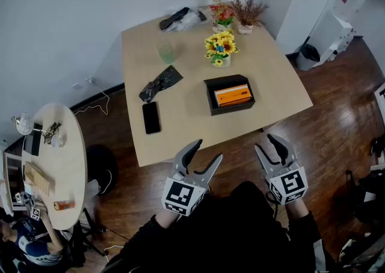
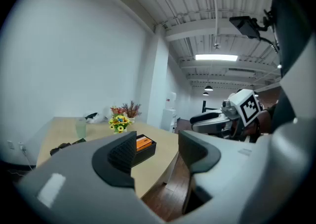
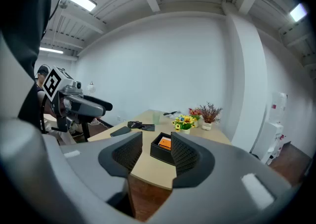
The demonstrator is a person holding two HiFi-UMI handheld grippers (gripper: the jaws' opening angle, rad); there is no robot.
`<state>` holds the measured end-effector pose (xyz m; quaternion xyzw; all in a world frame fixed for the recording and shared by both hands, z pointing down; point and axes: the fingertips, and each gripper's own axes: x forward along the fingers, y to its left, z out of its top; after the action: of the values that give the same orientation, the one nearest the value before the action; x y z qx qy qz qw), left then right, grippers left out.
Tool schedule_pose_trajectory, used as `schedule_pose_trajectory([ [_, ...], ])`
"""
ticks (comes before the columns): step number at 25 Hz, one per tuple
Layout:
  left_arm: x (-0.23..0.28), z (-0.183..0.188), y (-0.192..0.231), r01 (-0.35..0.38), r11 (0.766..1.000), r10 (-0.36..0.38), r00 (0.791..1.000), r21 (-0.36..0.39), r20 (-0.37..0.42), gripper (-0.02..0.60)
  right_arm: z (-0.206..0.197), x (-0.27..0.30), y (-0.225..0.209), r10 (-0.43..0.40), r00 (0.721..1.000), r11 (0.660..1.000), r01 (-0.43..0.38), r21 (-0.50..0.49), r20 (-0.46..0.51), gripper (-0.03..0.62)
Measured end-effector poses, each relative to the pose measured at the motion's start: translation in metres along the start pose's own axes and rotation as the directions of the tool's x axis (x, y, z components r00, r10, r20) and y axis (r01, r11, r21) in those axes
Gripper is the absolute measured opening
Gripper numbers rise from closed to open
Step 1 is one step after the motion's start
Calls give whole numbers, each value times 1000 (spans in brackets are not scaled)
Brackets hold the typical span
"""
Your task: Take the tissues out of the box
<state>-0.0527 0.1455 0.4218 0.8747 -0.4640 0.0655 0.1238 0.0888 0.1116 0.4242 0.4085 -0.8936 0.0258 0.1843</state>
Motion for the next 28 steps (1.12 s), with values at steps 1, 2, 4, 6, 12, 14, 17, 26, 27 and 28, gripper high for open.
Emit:
schedule_pose_trajectory([
  [1,4,-2,6,3,1000,-3,1000,4,-10,251,-1,10,-5,3,1000,1000,-3,-3,-8,183],
  [2,9,-3,12,6,1000,-6,1000,8,-19,257,-3,21,-10,7,1000,1000,-7,-7,-16,183],
  [4,19,-6,23,5,1000,-4,999,12,-35,265,-9,44,-23,25,999,999,-27,-30,-41,190],
  [6,33,-6,34,-3,1000,3,999,13,-48,269,-18,73,-40,60,995,994,-67,-85,-83,206],
  [12,86,5,61,-88,995,91,992,35,-91,270,-47,177,-90,236,932,904,-314,-290,-275,243],
  [14,106,13,68,-135,991,136,985,23,-105,270,-61,208,-98,285,886,833,-418,-364,-366,250],
  [17,128,34,82,-208,978,209,973,18,-94,270,-85,249,-104,339,803,704,-562,-434,-490,273],
  [26,135,26,101,-256,967,252,953,-2,-169,268,-132,292,-91,448,554,517,-801,-301,-702,333],
  [27,134,26,105,-260,966,255,952,-7,-169,267,-135,294,-91,453,528,516,-812,-272,-719,342],
  [28,133,26,109,-266,964,261,951,-13,-169,267,-138,295,-91,456,502,516,-822,-241,-735,341],
])
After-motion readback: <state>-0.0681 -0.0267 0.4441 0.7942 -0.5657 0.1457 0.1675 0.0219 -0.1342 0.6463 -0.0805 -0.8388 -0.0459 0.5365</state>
